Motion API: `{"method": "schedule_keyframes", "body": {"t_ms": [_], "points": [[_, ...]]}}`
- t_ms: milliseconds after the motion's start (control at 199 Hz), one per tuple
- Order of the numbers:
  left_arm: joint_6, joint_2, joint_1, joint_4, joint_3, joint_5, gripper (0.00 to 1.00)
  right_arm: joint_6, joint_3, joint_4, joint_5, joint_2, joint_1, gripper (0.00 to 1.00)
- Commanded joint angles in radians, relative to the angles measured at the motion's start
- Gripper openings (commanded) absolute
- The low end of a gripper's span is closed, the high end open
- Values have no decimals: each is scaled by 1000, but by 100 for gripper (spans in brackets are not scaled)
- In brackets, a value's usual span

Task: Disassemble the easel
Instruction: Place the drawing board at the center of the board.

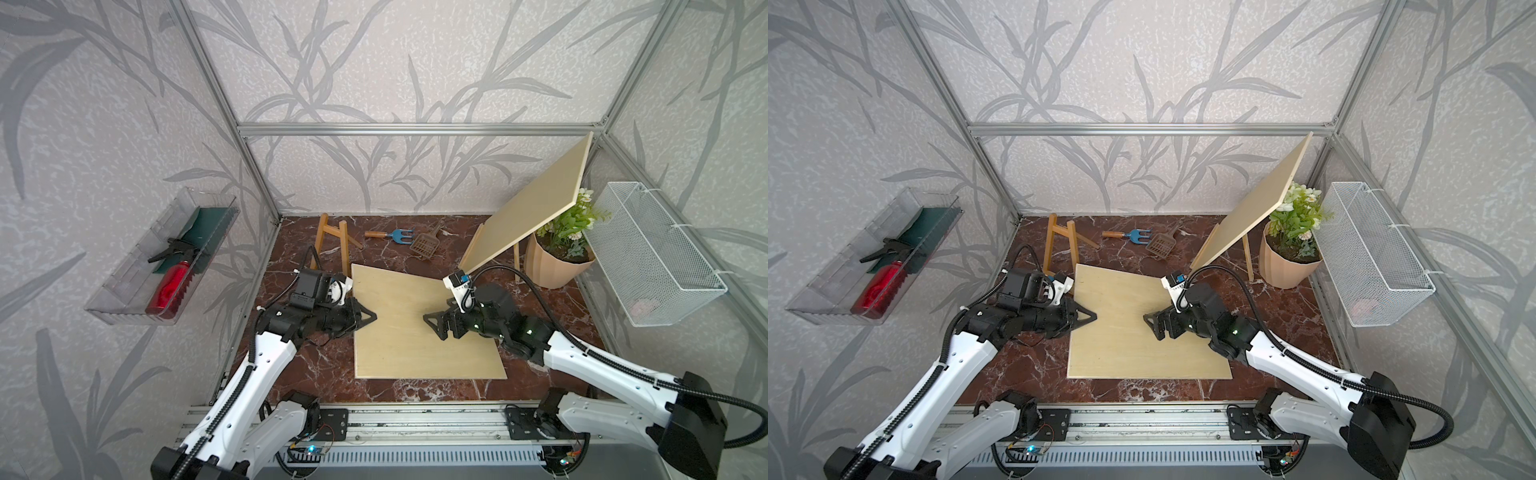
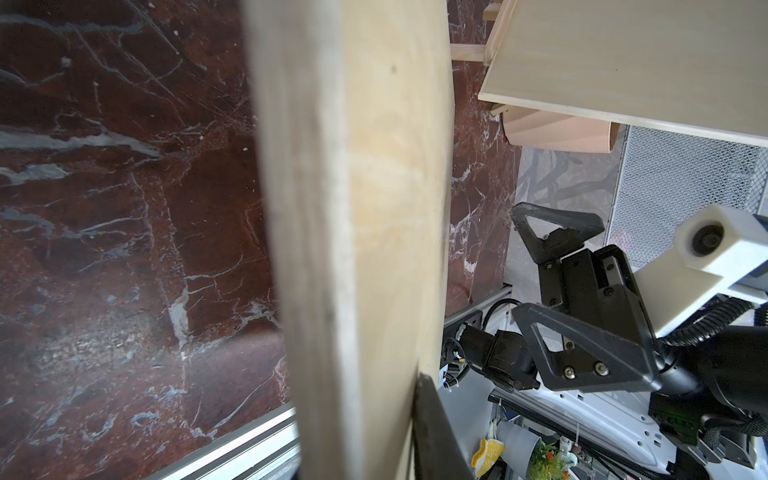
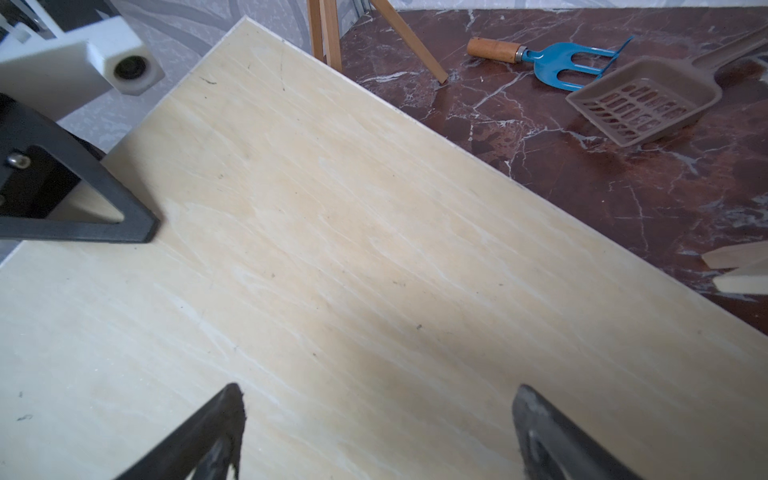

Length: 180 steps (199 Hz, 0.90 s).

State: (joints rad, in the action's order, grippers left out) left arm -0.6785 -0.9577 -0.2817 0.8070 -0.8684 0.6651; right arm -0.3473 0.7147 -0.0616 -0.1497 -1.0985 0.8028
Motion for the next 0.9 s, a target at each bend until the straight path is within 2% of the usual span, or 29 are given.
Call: {"method": "schedule_keyframes", "body": {"t_ms": [0, 406, 818, 898], "points": [[23, -61, -22, 161, 70, -268, 0, -4, -13, 28, -17, 16, -7, 99], [7, -249, -154, 63, 72, -268, 0, -6, -16, 35, -25, 16, -7, 99], [-59, -338, -163, -91, 107, -292, 0, -7, -21, 43, -32, 17, -7, 99], [-74, -356, -163, -130, 130, -306, 3, -6, -23, 45, -32, 19, -7, 99]]}}
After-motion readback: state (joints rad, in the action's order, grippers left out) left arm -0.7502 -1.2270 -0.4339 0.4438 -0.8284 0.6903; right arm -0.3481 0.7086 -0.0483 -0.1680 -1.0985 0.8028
